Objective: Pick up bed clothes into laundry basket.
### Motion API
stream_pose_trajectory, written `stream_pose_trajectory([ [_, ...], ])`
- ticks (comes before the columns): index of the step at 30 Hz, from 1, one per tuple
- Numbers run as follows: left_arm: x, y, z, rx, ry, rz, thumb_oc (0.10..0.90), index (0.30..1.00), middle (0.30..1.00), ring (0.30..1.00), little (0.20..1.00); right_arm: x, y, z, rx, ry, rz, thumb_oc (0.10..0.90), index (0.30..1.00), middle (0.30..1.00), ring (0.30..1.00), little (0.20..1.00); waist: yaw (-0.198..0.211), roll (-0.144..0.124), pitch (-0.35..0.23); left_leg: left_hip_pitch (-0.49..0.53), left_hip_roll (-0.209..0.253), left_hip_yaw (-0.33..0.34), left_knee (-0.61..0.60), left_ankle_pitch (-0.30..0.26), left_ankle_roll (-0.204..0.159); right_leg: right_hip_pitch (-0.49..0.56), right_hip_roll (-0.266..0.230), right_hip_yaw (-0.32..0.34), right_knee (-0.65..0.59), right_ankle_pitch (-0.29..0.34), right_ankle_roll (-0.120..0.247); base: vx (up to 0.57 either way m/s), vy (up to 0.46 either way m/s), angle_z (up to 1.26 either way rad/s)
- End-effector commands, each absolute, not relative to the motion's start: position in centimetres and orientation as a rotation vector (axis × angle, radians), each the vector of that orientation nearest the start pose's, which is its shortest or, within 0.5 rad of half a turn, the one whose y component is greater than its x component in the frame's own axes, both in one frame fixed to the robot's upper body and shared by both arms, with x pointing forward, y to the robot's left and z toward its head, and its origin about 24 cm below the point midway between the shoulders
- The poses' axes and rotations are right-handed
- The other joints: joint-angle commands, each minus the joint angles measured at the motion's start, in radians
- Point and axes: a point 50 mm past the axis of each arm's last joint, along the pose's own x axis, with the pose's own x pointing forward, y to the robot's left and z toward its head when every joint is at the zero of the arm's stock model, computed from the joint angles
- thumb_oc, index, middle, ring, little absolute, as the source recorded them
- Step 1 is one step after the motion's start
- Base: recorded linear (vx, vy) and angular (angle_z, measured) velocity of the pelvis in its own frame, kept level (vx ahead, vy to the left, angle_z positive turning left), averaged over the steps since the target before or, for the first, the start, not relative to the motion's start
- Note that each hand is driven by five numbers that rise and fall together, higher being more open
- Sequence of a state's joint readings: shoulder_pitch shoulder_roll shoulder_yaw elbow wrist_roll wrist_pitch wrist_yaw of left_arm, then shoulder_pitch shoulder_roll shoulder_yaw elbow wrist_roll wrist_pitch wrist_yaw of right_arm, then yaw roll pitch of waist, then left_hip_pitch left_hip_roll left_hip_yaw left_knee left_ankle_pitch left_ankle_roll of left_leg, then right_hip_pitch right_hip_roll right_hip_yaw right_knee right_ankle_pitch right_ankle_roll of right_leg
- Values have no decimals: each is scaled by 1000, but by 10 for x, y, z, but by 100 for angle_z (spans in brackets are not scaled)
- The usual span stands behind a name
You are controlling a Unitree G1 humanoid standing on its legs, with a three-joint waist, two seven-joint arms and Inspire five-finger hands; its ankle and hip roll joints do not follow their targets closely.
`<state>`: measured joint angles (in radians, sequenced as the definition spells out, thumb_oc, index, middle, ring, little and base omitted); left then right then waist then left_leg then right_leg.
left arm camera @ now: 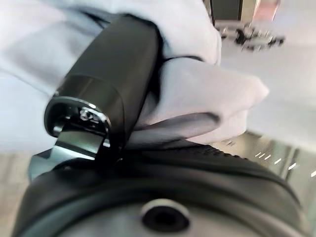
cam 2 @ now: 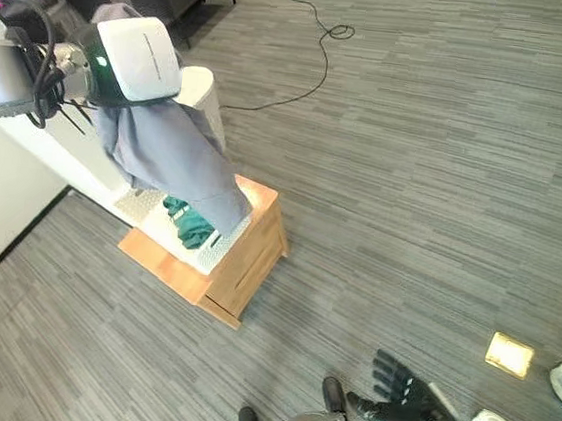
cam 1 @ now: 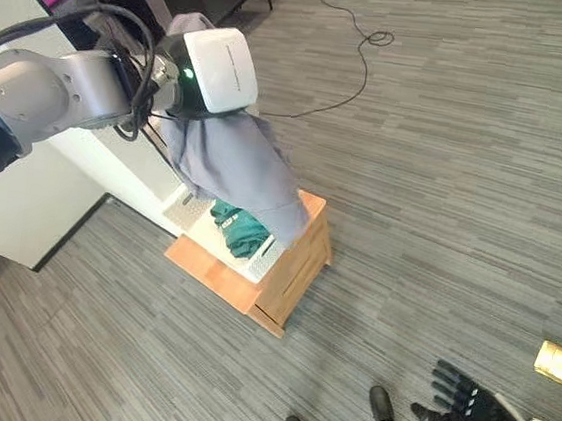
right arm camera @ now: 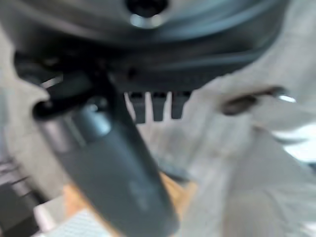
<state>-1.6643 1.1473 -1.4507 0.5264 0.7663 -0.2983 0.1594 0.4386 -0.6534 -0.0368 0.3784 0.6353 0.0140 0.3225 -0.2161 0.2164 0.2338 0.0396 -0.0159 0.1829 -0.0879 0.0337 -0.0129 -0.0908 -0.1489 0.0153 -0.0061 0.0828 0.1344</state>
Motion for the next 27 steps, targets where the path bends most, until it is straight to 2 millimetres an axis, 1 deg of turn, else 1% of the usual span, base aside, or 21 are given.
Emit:
stream_pose_trajectory([
  [1, 356, 237, 412, 2246, -481, 326, 400, 300, 300, 300, 300, 114, -328, -42, 54, 611, -79, 800, 900, 900, 900, 900, 29, -119, -128, -30, 38, -26, 1, -8, -55, 94, -51, -61, -61, -24, 95, -11, 5, 8],
  [2, 356, 244, 413, 2132, -447, 334, 400, 300, 300, 300, 300, 111, -325, -54, 64, 650, -99, 800, 900, 900, 900, 900, 27, -132, -123, -31, 37, -26, 1, -8, -54, 92, -52, -61, -58, -24, 95, -13, 15, 5],
  [3, 357, 252, 412, 2065, -411, 334, 400, 300, 300, 300, 300, 105, -327, -62, 55, 687, -138, 800, 900, 900, 900, 900, 26, -133, -122, -31, 36, -25, 1, -9, -53, 89, -53, -59, -56, -25, 94, -12, 24, 4],
  [5, 359, 261, 407, 1905, -386, 323, 400, 300, 300, 300, 300, 101, -328, -77, 22, 751, -195, 800, 900, 900, 900, 900, 19, -140, -110, -37, 36, -20, 1, -8, -52, 74, -52, -49, -49, -22, 93, -45, 39, -1],
  [6, 359, 266, 406, 1837, -372, 317, 400, 300, 300, 300, 300, 94, -329, -84, 4, 803, -214, 800, 900, 900, 900, 900, 15, -144, -100, -43, 36, -18, 1, -6, -52, 66, -51, -43, -46, -20, 92, -91, 47, 0],
  [7, 358, 268, 410, 1785, -378, 327, 400, 300, 300, 300, 300, 84, -330, -95, -33, 880, -229, 800, 900, 900, 900, 900, 10, -151, -88, -57, 39, -11, 1, -4, -52, 44, -47, -33, -39, -16, 90, -69, 59, 0],
  [8, 357, 271, 410, 1727, -386, 329, 400, 300, 300, 300, 300, 70, -329, -106, -37, 956, -249, 800, 900, 900, 900, 900, 8, -155, -81, -63, 41, -9, 1, -3, -52, 35, -46, -30, -37, -15, 90, -75, 46, -1],
  [9, 357, 272, 412, 1692, -399, 338, 400, 300, 300, 300, 300, 68, -329, -108, -58, 983, -230, 800, 900, 900, 900, 900, 4, -160, -72, -70, 43, -7, 1, -1, -52, 26, -45, -26, -37, -12, 89, -59, 38, -2],
  [10, 355, 275, 413, 1667, -402, 349, 400, 300, 300, 300, 300, 61, -327, -112, -64, 1019, -232, 800, 900, 900, 900, 900, 3, -166, -64, -78, 44, -6, 1, 0, -52, 16, -43, -23, -36, -9, 88, -60, 29, 2],
  [12, 355, 276, 413, 1642, -409, 352, 400, 300, 300, 300, 300, 58, -326, -115, -68, 1040, -222, 800, 900, 900, 900, 900, 2, -170, -59, -88, 45, -5, 1, 2, -52, 6, -42, -19, -35, -6, 88, 0, 0, 0],
  [13, 353, 280, 413, 1621, -405, 359, 400, 300, 300, 300, 300, 55, -322, -118, -64, 1058, -206, 800, 900, 900, 900, 900, 1, -180, -45, -98, 47, -1, 1, 4, -53, -7, -41, -15, -36, -1, 88, -22, 31, -2],
  [14, 353, 283, 412, 1607, -394, 366, 400, 300, 300, 300, 300, 52, -319, -120, -57, 1069, -195, 800, 900, 900, 900, 900, 2, -184, -38, -104, 48, 1, 1, 6, -53, -15, -41, -12, -34, 0, 88, -22, 31, -4],
  [15, 353, 283, 412, 1607, -394, 366, 400, 300, 300, 300, 300, 52, -319, -120, -57, 1069, -195, 800, 900, 900, 900, 900, 2, -184, -39, -105, 49, 2, 1, 6, -53, -16, -40, -11, -33, 0, 88, -14, 24, -9],
  [17, 354, 284, 411, 1557, -407, 367, 400, 300, 300, 300, 300, 50, -314, -122, -51, 1081, -180, 800, 900, 900, 900, 900, 1, -194, -17, -117, 51, 7, 1, 9, -54, -31, -39, -7, -31, 3, 89, -32, 21, -15],
  [19, 354, 284, 410, 1539, -411, 362, 400, 300, 300, 300, 300, 49, -313, -124, -45, 1084, -181, 800, 900, 900, 900, 900, 1, -198, -7, -125, 53, 8, 1, 11, -55, -39, -38, -6, -30, 6, 88, -11, 19, -16],
  [22, 356, 278, 414, 1505, -439, 354, 400, 300, 300, 300, 300, 53, -309, -125, -47, 1078, -163, 800, 900, 900, 900, 900, 2, -201, 11, -142, 52, 9, 1, 14, -57, -56, -39, -6, -30, 8, 88, -4, 14, -6],
  [23, 356, 278, 414, 1505, -439, 354, 400, 300, 300, 300, 300, 53, -309, -125, -47, 1078, -163, 800, 900, 900, 900, 900, 2, -201, 10, -142, 52, 9, 1, 14, -57, -56, -39, -6, -30, 8, 88, 0, 0, 0],
  [24, 356, 277, 417, 1465, -457, 367, 400, 300, 300, 300, 300, 57, -307, -124, -49, 1067, -151, 800, 900, 900, 900, 900, 2, -201, 21, -149, 52, 11, 1, 15, -58, -63, -39, -7, -30, 8, 88, 0, 0, 0],
  [27, 357, 278, 418, 1452, -453, 381, 400, 300, 300, 300, 300, 60, -306, -123, -40, 1052, -149, 800, 900, 900, 900, 900, -3, -203, 27, -155, 54, 15, 1, 15, -59, -71, -38, -6, -32, 11, 88, 0, 0, 0],
])
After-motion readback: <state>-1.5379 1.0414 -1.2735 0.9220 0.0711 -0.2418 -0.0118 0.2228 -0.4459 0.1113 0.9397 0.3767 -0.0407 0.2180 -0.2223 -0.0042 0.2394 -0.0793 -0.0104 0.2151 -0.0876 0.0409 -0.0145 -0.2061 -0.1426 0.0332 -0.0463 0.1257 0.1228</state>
